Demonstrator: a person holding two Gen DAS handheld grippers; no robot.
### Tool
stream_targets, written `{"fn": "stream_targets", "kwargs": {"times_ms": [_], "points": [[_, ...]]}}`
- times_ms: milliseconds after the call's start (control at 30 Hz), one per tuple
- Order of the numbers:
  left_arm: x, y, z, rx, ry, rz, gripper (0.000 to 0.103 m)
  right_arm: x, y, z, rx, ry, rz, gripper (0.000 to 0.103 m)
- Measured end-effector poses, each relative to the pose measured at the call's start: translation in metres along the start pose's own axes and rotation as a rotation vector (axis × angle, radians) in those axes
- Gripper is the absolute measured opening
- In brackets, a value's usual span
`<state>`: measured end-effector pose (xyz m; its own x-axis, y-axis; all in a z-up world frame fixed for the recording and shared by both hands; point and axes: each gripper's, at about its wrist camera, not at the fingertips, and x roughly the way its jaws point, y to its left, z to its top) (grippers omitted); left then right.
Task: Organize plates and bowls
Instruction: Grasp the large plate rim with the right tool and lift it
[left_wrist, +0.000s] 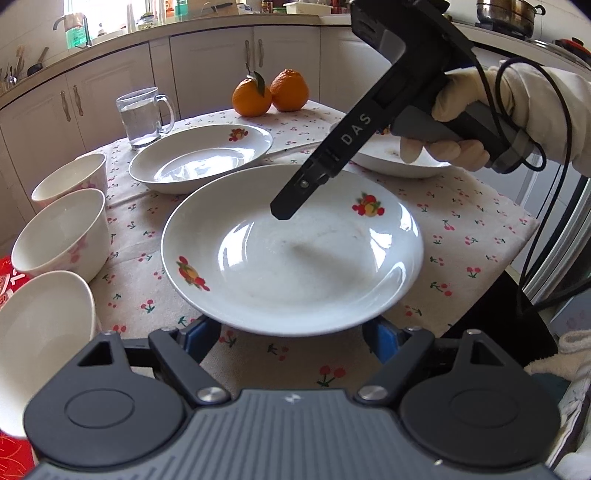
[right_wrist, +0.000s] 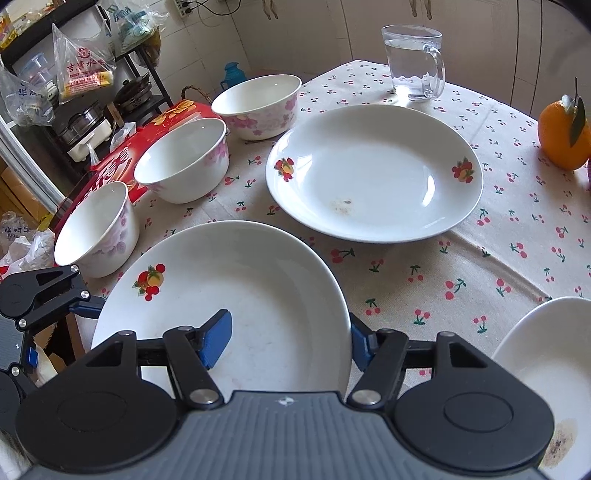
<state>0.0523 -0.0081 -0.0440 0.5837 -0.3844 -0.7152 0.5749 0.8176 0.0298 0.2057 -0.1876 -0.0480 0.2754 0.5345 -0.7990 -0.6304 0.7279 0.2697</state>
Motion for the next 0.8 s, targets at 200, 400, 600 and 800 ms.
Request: {"fn": "stream_targets", "kwargs": {"times_ms": [200,400,600,800], "points": [[-0.001,-0.003,0.014,0.011,0.002,-0.014,0.083,-0.019,-0.003,-0.003,0.007,-0.033,-0.016,0.071],[0.003,-0.012,0.037,0.063,-0.006,-0.052,0.083,-0.047,-0.012,-0.007,0.017,-0.059,-0.062,0.071],[0.02,-0.025,0.065,0.111,-0.017,-0.103,0.083,-0.08,-0.033,-0.013,0.049,-0.095,-0.118,0.071],[0.045,-0.041,0.092,0.166,-0.023,-0.156,0.083,-0.106,-0.062,-0.026,0.097,-0.12,-0.181,0.071]]}}
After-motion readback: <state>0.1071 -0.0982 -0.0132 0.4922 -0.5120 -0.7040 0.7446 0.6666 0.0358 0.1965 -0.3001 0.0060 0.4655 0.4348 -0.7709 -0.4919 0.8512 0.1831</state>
